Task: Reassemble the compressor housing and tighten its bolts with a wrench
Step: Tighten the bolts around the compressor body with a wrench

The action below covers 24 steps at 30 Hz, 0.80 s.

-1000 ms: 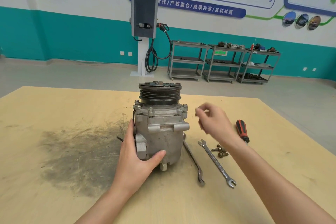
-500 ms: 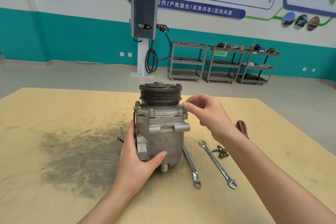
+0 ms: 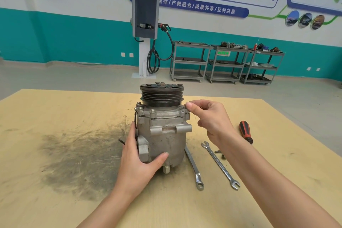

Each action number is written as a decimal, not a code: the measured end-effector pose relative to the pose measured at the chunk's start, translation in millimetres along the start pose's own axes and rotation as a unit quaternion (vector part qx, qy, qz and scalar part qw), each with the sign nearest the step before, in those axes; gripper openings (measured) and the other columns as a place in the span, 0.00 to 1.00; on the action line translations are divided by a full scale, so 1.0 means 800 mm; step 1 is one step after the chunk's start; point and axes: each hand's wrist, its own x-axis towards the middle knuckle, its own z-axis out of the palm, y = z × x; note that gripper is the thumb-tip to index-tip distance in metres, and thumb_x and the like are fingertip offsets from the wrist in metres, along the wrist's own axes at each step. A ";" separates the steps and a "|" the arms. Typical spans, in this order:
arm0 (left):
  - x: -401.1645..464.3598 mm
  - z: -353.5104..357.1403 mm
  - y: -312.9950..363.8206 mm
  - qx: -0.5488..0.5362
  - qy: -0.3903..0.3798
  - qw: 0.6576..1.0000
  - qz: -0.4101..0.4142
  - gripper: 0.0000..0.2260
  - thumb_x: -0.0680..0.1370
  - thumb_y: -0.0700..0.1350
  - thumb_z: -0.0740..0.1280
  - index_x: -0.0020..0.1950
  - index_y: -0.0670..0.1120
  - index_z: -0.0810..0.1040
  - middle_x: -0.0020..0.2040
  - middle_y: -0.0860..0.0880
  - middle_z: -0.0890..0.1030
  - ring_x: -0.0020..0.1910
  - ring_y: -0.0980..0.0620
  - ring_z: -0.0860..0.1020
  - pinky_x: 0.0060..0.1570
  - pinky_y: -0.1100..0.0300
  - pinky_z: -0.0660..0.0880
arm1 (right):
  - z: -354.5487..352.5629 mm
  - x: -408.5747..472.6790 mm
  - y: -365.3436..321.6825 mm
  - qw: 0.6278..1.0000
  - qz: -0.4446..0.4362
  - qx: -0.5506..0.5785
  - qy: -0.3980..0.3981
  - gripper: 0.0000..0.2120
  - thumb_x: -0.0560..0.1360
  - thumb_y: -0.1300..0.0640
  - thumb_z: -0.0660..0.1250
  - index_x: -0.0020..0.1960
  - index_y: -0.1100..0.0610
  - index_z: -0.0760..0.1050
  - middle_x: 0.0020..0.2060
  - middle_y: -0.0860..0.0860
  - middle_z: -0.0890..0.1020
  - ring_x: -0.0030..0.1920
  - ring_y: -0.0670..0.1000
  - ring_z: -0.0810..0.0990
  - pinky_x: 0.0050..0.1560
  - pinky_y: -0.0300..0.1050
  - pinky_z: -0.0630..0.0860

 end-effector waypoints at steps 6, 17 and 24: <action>-0.002 -0.001 0.004 0.003 0.006 1.000 0.011 0.48 0.67 0.52 0.80 0.71 0.73 0.48 0.75 0.62 0.63 0.75 0.59 0.61 0.74 0.50 0.61 | -0.003 -0.001 0.001 1.000 0.004 -0.004 -0.013 0.04 0.71 0.52 0.75 0.41 0.52 0.83 0.39 0.47 0.83 0.42 0.48 0.74 0.37 0.43 0.69; 0.000 0.000 -0.003 -0.008 -0.001 1.000 0.007 0.50 0.66 0.56 0.79 0.72 0.73 0.45 0.72 0.71 0.59 0.75 0.61 0.58 0.73 0.54 0.59 | -0.109 0.009 0.042 0.939 -0.047 -0.327 -0.096 0.02 0.75 0.51 0.70 0.46 0.45 0.81 0.41 0.41 0.83 0.40 0.38 0.79 0.39 0.33 0.71; 0.000 0.000 -0.004 -0.010 -0.007 1.000 -0.004 0.51 0.66 0.57 0.78 0.76 0.69 0.46 0.74 0.67 0.60 0.75 0.59 0.59 0.74 0.50 0.61 | -0.164 0.011 0.084 0.815 -0.073 -0.572 -0.049 0.06 0.78 0.55 0.66 0.48 0.48 0.81 0.45 0.43 0.77 0.46 0.47 0.75 0.47 0.48 0.76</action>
